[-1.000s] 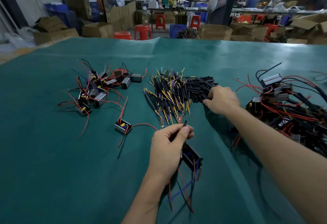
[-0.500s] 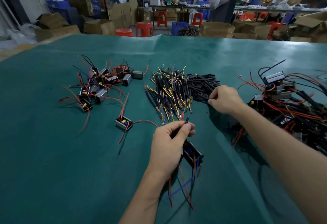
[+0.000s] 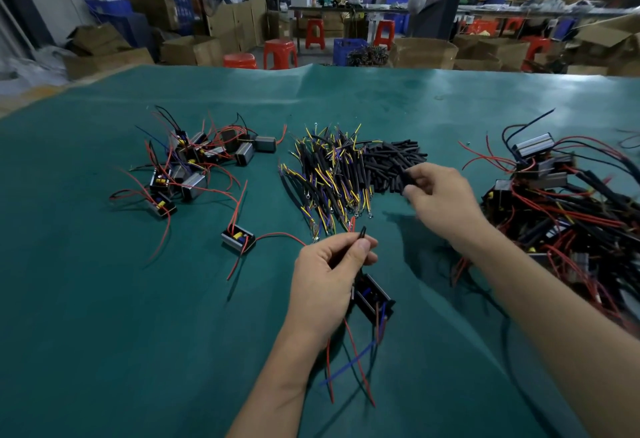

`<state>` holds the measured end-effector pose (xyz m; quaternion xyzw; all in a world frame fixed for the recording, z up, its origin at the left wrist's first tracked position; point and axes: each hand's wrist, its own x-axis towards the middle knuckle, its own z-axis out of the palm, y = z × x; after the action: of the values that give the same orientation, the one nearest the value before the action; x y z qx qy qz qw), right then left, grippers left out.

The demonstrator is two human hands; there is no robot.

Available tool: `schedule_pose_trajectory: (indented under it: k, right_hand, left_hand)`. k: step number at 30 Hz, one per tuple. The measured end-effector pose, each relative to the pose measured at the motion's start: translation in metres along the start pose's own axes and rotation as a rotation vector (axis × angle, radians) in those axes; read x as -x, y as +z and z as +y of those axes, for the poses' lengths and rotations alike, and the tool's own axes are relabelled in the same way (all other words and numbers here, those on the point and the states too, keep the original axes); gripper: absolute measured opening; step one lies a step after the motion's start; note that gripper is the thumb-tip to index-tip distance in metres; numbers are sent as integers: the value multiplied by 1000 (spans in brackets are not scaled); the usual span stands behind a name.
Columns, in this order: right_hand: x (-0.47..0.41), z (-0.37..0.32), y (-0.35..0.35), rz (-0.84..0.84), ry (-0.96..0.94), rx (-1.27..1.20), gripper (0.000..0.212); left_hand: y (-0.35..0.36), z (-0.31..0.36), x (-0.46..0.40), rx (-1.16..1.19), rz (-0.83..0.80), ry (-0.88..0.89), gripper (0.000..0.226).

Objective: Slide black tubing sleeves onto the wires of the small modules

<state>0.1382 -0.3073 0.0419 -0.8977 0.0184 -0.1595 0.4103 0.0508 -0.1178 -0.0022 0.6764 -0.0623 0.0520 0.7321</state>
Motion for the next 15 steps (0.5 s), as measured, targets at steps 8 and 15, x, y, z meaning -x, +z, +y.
schedule_pose_trajectory:
  k: [8, 15]
  right_hand:
    - [80, -22, 5, -269, 421, -1068, 21]
    - [81, -17, 10, -216, 427, -1028, 16]
  left_hand:
    - [1, 3, 1, -45, -31, 28, 22]
    - [1, 5, 3, -68, -33, 19, 24]
